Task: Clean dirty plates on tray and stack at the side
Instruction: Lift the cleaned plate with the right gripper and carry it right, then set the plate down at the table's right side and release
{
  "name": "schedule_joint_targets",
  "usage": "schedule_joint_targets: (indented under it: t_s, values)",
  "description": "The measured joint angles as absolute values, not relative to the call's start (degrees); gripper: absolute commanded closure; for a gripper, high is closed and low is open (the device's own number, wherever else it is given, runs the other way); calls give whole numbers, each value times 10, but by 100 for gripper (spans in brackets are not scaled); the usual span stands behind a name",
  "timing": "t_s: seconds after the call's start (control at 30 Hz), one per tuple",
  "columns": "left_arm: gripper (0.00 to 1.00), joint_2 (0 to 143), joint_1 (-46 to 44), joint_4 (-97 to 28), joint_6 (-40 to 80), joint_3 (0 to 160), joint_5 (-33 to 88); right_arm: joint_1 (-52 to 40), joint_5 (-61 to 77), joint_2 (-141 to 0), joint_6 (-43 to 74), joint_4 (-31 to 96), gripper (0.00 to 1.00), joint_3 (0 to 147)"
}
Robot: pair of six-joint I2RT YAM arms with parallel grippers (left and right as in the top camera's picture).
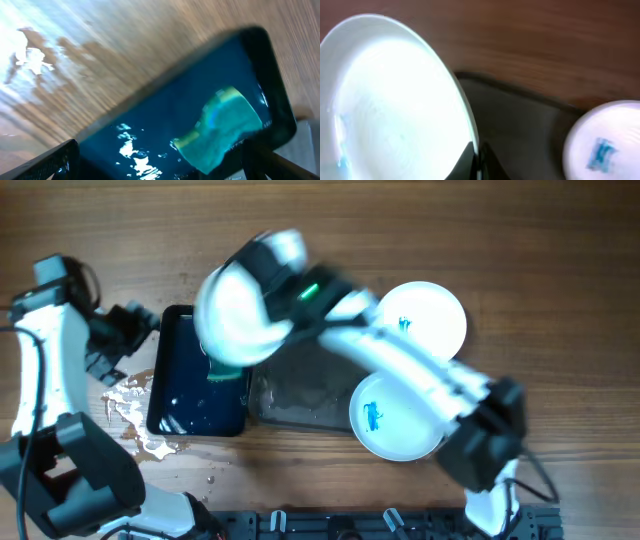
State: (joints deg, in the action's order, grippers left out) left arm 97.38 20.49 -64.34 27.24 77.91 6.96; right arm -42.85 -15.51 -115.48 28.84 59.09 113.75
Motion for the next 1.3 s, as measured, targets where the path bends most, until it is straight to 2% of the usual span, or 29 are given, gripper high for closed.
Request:
schedule_joint_targets:
  t_s: [0.17,0.3,0.43,0.6,0.7,1.0,1.07,1.13,1.27,1.3]
  values:
    - [0,974,121,-632,272,779,70,-212,-84,-1113,312,708,95,1138]
    - [0,974,59,-618,272,779,70,-42,-30,-1113,298,750,95,1137]
    - [0,974,28,-616,272,779,67,120,-3,-1113,275,774,95,1137]
    - [0,974,18,-616,272,779,63,270,18,-1132,249,792,95,1137]
    - [0,974,18,-616,272,779,60,314,20,-1169,239,793,96,1137]
    - [0,974,18,-626,271,779,59,315,32,-1329,230,790,96,1137]
    - [0,974,18,-628,270,779,59,315,36,-1343,227,790,91,1137]
    - [0,974,18,-628,270,779,59,315,36,-1348,226,791,81,1137]
    - [0,974,18,-627,270,779,59,311,44,-1348,205,790,67,1137]
    - [1,974,18,-626,270,779,59,308,55,-1345,198,790,67,1137]
